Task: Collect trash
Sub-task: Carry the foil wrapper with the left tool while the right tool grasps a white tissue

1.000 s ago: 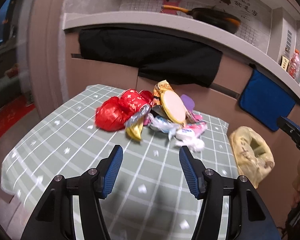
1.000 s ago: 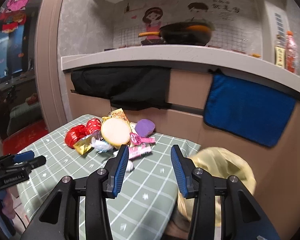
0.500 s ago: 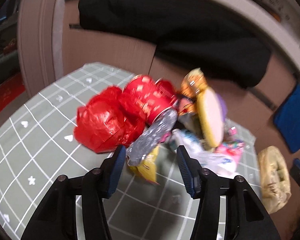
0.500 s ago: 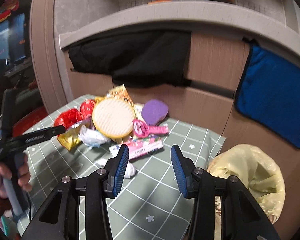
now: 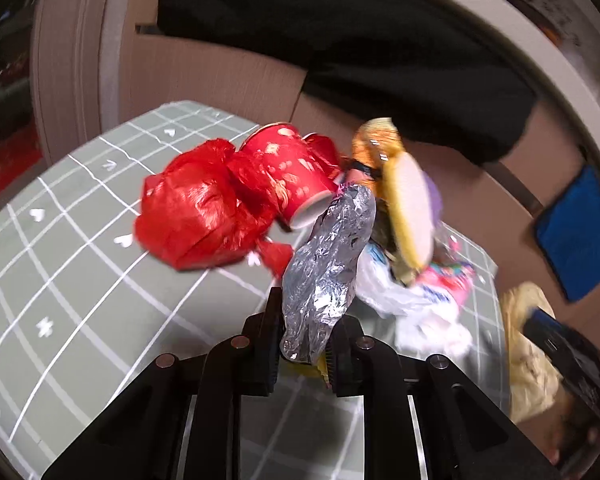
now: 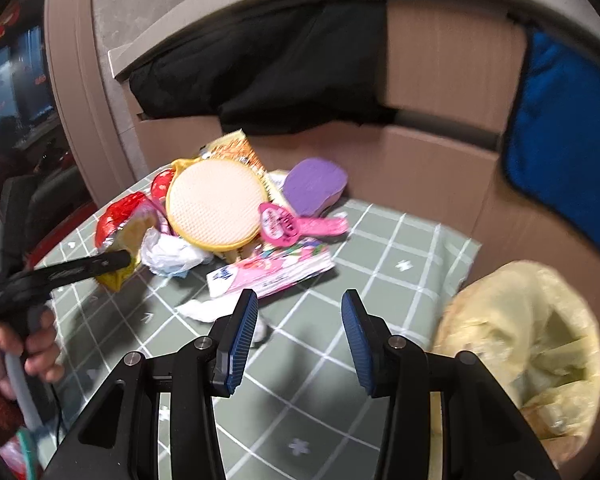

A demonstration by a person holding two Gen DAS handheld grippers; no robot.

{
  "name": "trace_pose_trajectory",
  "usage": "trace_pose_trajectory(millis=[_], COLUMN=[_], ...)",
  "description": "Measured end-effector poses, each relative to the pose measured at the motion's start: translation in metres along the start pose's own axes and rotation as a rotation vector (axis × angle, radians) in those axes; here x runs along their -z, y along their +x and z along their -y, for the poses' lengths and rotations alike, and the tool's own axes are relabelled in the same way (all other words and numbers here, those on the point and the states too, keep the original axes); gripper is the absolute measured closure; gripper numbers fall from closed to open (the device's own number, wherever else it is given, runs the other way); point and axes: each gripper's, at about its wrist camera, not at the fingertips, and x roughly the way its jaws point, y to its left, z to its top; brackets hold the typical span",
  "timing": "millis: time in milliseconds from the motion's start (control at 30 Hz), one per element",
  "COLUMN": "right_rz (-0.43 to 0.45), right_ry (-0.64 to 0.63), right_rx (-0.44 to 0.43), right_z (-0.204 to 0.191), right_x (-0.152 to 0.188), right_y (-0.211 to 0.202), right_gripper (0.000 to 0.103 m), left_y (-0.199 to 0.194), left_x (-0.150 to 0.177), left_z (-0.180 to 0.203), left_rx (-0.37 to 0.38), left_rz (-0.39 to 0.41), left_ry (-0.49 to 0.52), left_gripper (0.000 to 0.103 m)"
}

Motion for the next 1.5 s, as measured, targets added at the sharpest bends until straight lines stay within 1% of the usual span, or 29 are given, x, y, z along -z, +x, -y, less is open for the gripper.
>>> trace_pose_trajectory(millis=[133,233,300,433,500,600,667,767,800,867,933,1033,1133,1233,1300,1333,1400,1467,1500], right_rz=[-0.042,-0.065,-0.081,-0.117,-0.123,-0.134,-0.139,-0.148,-0.153,-0.167,-0.179,-0.208,-0.247,-0.276,-0.253,-0.215,-0.156,-0.135,-0.131], right_ry=[0.042,0.140,0.198,0.276,0.302,0.325,0.337,0.344,0.341,0.313,0.267,0.185,0.104,0.049,0.028,0.008,-0.025,-0.053,-0.072], right_rx=[-0.031,-0.067,-0.073,-0.051,-0.019,0.004,0.019,0.018,0.010,-0.029,-0.059,-0.078,-0.091,-0.080,-0.058,-0.058,-0.088,-0.129,-0.141], right_z=[-0.003,0.002,0.005,0.009,0.011,0.014,0.017,0.018,0.017,0.013,0.008,-0.001,-0.011,-0.014,-0.014,-0.016,-0.020,-0.024,-0.027], right_x=[-0.005,-0.011,-0.016,-0.021,-0.023,-0.024,-0.026,-0.028,-0.029,-0.030,-0.032,-0.024,-0.011,0.004,0.010,0.019,0.024,0.029,0.028], right_y=[0.026,0.042,0.054,0.079,0.089,0.101,0.107,0.113,0.114,0.114,0.112,0.102,0.088,0.070,0.058,0.049,0.033,0.022,0.022], right_gripper=[0.061,0.061,0.061,0.061,0.061,0.061,0.061,0.061,0.061,0.064,0.079,0.089,0.091,0.092,0.091,0.091,0.089,0.085,0.080], left_y=[-0.027,-0.041,-0.043,-0.047,-0.048,-0.048,-0.045,-0.039,-0.038,-0.038,-0.040,-0.046,-0.054,-0.061,-0.065,-0.066,-0.068,-0.068,-0.067], left_x=[0.016,0.023,0.023,0.022,0.020,0.017,0.017,0.020,0.021,0.023,0.025,0.027,0.029,0.032,0.034,0.035,0.037,0.038,0.038], left_z=[0.002,-0.004,-0.007,-0.017,-0.019,-0.021,-0.022,-0.026,-0.027,-0.026,-0.024,-0.019,-0.015,-0.013,-0.012,-0.012,-0.012,-0.012,-0.012], left_rx=[0.004,-0.028,-0.034,-0.004,0.001,0.003,0.006,0.020,0.023,0.034,0.045,0.056,0.068,0.076,0.081,0.081,0.078,0.073,0.071], left_rz=[0.020,0.048,0.055,0.055,0.064,0.075,0.064,0.034,0.028,0.019,0.015,0.019,0.027,0.029,0.031,0.032,0.033,0.028,0.025], left_ry=[0.035,0.030,0.023,0.000,-0.003,0.007,-0.004,-0.031,-0.035,-0.040,-0.041,-0.034,-0.022,-0.013,-0.011,-0.010,-0.009,-0.012,-0.014], left_gripper=[0.084,0.084,0.084,0.084,0.084,0.084,0.084,0.084,0.084,0.084,0.084,0.084,0.084,0.084,0.084,0.084,0.084,0.084,0.084])
